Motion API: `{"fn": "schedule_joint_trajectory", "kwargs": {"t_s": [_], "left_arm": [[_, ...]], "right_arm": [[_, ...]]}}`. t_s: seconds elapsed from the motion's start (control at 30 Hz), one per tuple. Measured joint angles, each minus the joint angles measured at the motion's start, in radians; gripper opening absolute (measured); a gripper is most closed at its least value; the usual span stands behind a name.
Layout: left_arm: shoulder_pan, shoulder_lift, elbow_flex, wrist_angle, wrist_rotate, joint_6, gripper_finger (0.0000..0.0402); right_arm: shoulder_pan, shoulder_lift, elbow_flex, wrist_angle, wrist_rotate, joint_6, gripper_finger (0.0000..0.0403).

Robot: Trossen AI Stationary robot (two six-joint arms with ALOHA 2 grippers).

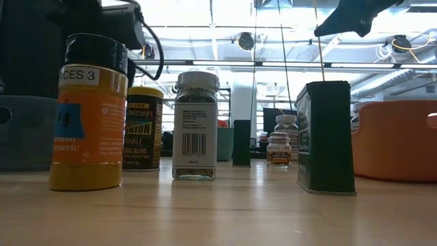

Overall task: Sort spices by type
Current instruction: Put the bottom left brown seasoning bottle into the black bin, then put the bottom black seasoning can into the yellow bin

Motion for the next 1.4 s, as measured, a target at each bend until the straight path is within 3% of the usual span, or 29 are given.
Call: {"fn": "schedule_joint_trajectory", "kwargs": {"t_s": [0.27, 0.6, 1.07, 1.4], "left_arm": [[-0.002, -0.022, 0.120, -0.124, -0.089, 0.026, 0.0250], [-0.059, -0.064, 0.133, 0.090, -0.272, 0.028, 0.0251], [-0.074, -0.064, 0.133, 0.249, -0.365, 0.066, 0.0251], [-0.164, -0.064, 0.133, 0.386, -0.438, 0.163, 0.0251]], "right_arm": [[0.000, 0.000, 0.000, 0.013, 0.000, 0.019, 0.0000], [0.000, 0.047, 0.000, 0.030, 0.000, 0.025, 0.0000], [0.000, 0.104, 0.000, 0.110, 0.001, -0.045, 0.0000], [0.000, 0.114, 0.000, 0.176, 0.044, -0.035, 0.0000]]}}
